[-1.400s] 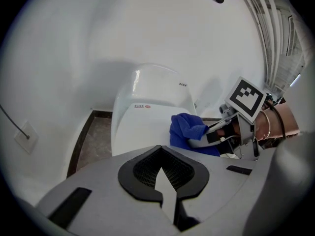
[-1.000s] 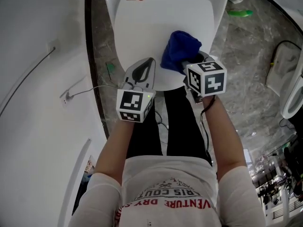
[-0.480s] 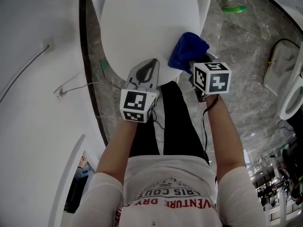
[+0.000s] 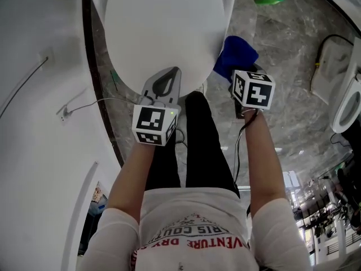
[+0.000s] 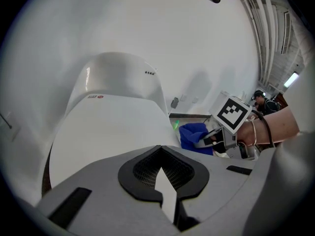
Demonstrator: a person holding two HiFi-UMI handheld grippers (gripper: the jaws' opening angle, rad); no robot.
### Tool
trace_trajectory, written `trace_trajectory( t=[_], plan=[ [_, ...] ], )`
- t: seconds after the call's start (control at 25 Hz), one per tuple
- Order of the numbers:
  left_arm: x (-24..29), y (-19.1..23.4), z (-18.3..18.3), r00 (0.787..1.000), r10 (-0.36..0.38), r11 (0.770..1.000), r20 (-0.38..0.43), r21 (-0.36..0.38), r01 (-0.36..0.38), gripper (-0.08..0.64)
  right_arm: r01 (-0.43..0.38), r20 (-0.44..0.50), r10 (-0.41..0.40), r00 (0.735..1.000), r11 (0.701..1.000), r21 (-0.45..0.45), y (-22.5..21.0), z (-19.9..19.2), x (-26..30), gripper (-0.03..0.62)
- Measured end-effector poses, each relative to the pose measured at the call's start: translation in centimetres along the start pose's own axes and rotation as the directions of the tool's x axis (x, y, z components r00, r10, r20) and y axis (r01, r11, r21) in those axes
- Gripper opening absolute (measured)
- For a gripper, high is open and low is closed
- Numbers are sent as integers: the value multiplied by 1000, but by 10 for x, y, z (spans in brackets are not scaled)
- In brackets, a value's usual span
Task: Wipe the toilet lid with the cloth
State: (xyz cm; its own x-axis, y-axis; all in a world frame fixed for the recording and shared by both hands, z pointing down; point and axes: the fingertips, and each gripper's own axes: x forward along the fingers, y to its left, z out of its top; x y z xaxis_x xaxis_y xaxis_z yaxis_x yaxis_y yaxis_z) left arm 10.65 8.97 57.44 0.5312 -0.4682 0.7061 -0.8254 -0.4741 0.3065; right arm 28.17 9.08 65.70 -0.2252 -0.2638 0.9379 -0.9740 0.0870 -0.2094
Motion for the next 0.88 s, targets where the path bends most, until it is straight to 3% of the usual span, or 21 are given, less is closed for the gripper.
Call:
trace_trajectory(
  t=[0.16, 0.32, 0.68, 0.88],
  plan=[
    [-9, 0, -15, 1000, -28, 1000, 10, 5, 28, 6, 27, 36, -29, 999, 999, 35, -1, -14, -18, 87],
    [-38, 18, -37, 1000, -29, 1000, 6, 7, 29, 6, 3, 88, -5, 996, 1000, 19, 39, -17, -41, 87],
    [-134, 93, -70, 1000, 16, 999, 19, 33, -17, 6, -155, 156, 152, 976, 988, 10, 205, -19, -60, 87],
    [-182, 162, -80, 995, 82, 997, 51, 9, -83, 6, -260, 105, 265, 959, 964, -63, 320, -33, -27, 87]
  ],
)
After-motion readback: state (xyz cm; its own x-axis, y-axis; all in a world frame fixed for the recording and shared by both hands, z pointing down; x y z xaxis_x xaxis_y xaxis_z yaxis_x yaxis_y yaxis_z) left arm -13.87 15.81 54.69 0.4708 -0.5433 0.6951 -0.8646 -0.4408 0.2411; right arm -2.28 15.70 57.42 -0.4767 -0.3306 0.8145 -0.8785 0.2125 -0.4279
